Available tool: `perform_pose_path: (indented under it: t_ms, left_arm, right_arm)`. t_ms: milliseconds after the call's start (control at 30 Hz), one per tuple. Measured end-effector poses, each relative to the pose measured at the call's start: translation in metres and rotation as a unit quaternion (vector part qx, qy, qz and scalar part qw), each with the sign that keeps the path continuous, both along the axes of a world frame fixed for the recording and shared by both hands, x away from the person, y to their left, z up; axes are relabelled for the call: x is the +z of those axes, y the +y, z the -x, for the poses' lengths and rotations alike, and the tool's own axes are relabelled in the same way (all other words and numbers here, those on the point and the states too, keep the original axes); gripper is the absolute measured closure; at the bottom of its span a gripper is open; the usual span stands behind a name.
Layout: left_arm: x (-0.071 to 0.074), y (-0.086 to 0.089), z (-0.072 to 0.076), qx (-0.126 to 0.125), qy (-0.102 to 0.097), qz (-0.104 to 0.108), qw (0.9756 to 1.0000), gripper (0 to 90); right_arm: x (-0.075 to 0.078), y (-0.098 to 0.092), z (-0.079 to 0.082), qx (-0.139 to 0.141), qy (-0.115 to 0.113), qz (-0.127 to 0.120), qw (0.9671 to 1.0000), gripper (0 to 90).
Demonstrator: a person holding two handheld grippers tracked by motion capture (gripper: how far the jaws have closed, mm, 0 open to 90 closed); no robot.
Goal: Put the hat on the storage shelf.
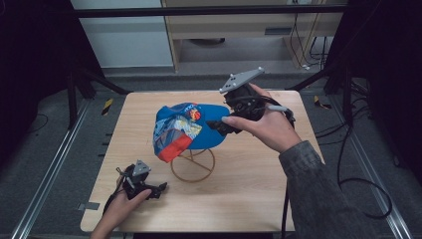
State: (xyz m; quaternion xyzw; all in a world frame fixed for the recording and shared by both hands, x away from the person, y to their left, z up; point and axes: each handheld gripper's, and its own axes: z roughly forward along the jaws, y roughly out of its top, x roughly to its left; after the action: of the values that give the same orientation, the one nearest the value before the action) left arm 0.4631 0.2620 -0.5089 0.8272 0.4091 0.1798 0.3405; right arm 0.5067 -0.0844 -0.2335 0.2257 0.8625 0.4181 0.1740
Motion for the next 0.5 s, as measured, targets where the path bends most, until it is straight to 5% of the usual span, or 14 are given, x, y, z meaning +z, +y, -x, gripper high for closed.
perform_pose_path:
  t_ms: [500]
  left_arm:
    - [0.0,0.0,0.0,0.001,-0.001,0.0,1.0,0.0]
  right_arm:
    - [-0.023,-0.052,0.015,-0.047,-0.002,-0.019,0.9987,8.7]
